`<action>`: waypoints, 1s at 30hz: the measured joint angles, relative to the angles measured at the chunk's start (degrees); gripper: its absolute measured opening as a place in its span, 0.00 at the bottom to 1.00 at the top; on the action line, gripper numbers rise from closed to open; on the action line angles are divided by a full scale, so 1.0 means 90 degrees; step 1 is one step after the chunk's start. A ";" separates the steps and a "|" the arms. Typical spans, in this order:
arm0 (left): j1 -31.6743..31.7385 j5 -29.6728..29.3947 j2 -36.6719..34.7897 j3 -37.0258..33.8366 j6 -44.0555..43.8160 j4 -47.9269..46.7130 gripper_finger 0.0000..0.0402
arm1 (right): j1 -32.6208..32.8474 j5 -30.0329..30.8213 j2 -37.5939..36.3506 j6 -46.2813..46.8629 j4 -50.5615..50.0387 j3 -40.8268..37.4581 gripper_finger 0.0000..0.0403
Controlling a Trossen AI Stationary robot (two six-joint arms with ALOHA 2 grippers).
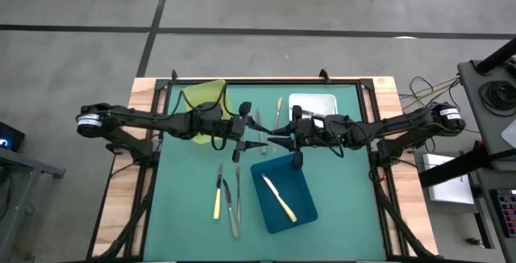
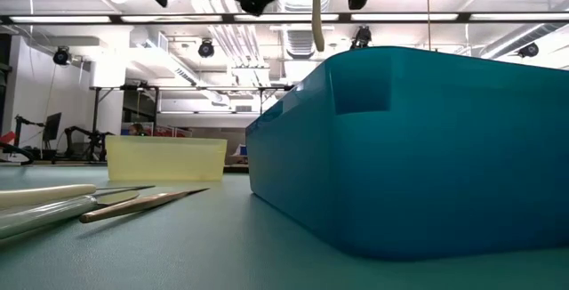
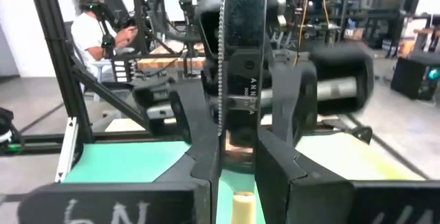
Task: Sort silverware by color (type)
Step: Put the left yellow knife into the blue bin
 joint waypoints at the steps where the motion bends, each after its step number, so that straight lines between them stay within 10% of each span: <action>1: 0.0014 -0.0001 -0.0116 0.0000 0.0091 -0.0165 0.45 | -0.0002 0.0002 -0.0005 0.0058 -0.0028 0.0000 0.13; 14: 0.0038 -0.1217 -0.1698 -0.0449 0.1028 -0.1380 0.50 | 0.0012 0.0176 0.0374 0.1090 -0.2756 0.1612 0.13; 30: 0.0081 -0.2994 -0.3654 -0.1480 0.1704 -0.1350 0.50 | 0.0170 -0.0576 0.2275 0.4814 -0.7686 0.4464 0.13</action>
